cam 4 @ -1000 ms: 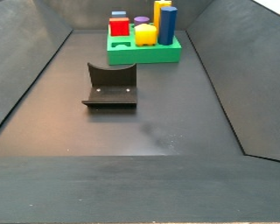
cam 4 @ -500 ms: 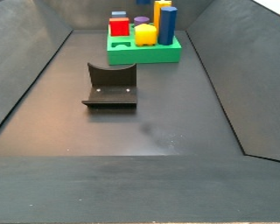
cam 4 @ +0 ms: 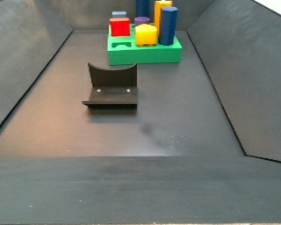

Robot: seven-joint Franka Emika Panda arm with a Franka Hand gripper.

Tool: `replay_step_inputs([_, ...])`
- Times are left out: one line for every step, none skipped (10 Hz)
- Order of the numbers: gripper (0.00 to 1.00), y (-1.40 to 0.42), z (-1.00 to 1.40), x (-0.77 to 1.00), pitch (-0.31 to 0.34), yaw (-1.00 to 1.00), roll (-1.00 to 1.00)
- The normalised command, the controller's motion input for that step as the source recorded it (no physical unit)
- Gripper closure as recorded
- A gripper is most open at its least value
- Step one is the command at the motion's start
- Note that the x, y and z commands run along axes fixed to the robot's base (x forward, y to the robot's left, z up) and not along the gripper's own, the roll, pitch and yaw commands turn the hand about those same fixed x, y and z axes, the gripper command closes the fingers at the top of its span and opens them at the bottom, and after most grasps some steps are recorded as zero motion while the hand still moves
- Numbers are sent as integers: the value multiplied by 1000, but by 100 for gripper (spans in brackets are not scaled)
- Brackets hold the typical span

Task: Pick up the oval object. Move up. Place the oval object on the fixture. Regrasp the oval object. Move to above the board. Insert the oval object.
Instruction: Insert the oval object.

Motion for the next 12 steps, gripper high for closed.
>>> replay_step_inputs([100,-9,-629,126,-104,269,39])
replay_step_inputs([100,-63,-531,69,-76,197,89])
replay_step_inputs([100,-103,-543,60,-71,129,99])
replay_step_inputs([100,-151,-617,17,-86,94,139])
replay_step_inputs([100,-203,-546,140,-99,86,93])
replay_step_inputs([100,-220,-583,303,-76,120,64])
replay_step_inputs([100,-160,-643,394,-56,174,57])
replay_step_inputs([100,-123,-680,440,-60,200,59])
replay_step_inputs([100,0,-726,354,-94,197,84])
replay_step_inputs([100,157,-726,-123,-136,174,167])
replay_step_inputs([100,237,-663,-451,-117,163,171])
replay_step_inputs([100,174,-577,-523,-89,103,124])
